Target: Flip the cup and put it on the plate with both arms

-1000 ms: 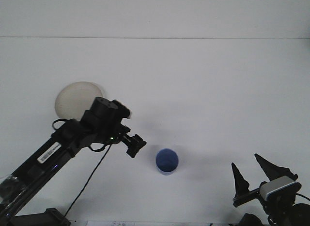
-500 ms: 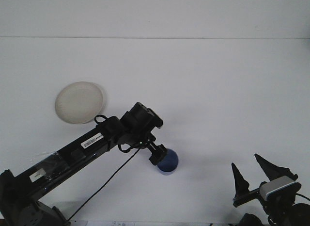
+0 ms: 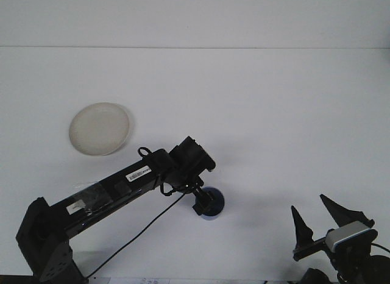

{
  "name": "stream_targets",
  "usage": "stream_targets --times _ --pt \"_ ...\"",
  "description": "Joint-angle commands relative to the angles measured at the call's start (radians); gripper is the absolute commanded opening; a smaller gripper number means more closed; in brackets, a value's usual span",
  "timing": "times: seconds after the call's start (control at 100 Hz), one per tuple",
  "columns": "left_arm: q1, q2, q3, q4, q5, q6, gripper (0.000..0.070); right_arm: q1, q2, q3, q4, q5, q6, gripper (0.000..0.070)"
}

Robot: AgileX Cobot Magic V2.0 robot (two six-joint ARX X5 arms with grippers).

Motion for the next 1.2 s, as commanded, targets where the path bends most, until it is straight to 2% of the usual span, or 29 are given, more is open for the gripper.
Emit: stream_targets --times 0.0,0.1,0.18,0.25,0.54,0.74,0.93,1.19 --pt "-0.012 0.024 0.025 0.007 -0.004 0.020 0.0470 0.009 0.004 0.010 0.008 0.001 0.000 0.0514" --pt "-0.014 0.026 0.025 0.007 -0.004 0.021 0.0307 0.009 0.004 0.010 0.008 0.001 0.000 0.0514" --pt "-0.016 0.026 0.025 0.006 -0.005 0.021 0.0113 0.009 0.004 0.010 0.008 0.001 0.000 0.0514" --pt "-0.016 0.026 0.025 0.003 -0.005 0.021 0.0001 0.009 0.004 0.010 0.008 0.001 0.000 0.0514" --pt "-0.011 0.007 0.060 -0.049 -0.012 0.022 0.0005 0.009 0.004 0.010 0.008 0.001 0.000 0.0514" --pt "0.060 -0.097 0.136 -0.134 -0.179 0.062 0.0004 0.009 0.004 0.010 0.008 0.001 0.000 0.0514" --pt "0.273 -0.227 0.165 -0.153 -0.288 0.079 0.0004 0.009 0.004 0.010 0.009 0.001 0.001 0.0514" --pt "0.663 -0.214 0.180 -0.096 -0.291 0.056 0.0004 0.009 0.004 0.010 0.009 0.000 0.004 0.0514"
